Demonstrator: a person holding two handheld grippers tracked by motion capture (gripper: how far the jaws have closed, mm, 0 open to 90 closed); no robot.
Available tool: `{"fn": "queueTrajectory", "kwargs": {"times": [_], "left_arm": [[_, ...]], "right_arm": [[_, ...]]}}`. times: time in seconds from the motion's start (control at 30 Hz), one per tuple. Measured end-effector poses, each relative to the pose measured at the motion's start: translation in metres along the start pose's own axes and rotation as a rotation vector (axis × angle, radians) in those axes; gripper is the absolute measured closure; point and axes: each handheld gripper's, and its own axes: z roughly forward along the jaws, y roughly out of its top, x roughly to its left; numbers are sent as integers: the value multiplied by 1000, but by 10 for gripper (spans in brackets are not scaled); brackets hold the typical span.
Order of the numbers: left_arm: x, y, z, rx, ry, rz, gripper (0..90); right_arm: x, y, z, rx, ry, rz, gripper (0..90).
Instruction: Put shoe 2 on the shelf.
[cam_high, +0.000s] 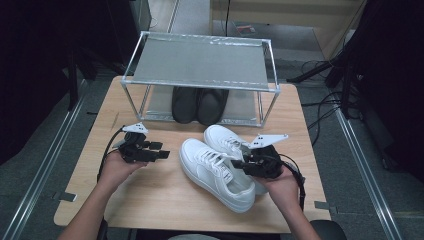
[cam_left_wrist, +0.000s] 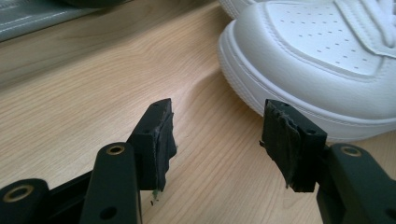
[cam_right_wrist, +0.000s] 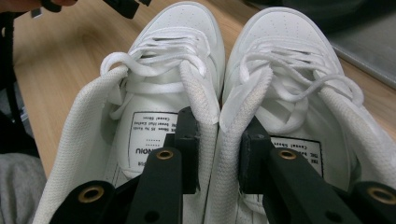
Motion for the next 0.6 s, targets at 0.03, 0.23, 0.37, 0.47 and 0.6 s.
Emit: {"fn": "queueTrajectory", "kwargs": {"times": [0.03, 0.23, 0.37, 0.47, 0.6], "left_arm": [[0, -1, -1, 0, 2, -1, 437], [1, -4, -5, -9, 18, -7, 435], [1, -8, -9, -13, 30, -7, 432], [3, -11, -12, -23, 37, -13, 431], [3, -15, -16, -29, 51, -21, 429]], "right_arm": [[-1, 1, -1, 3, 8, -13, 751], [-15, 12, -1, -8, 88, -43, 751], [-23, 21, 0, -24, 142, -53, 752], [-24, 31, 2, -25, 163, -92, 751], [-29, 47, 3, -21, 202, -137, 750]]}}
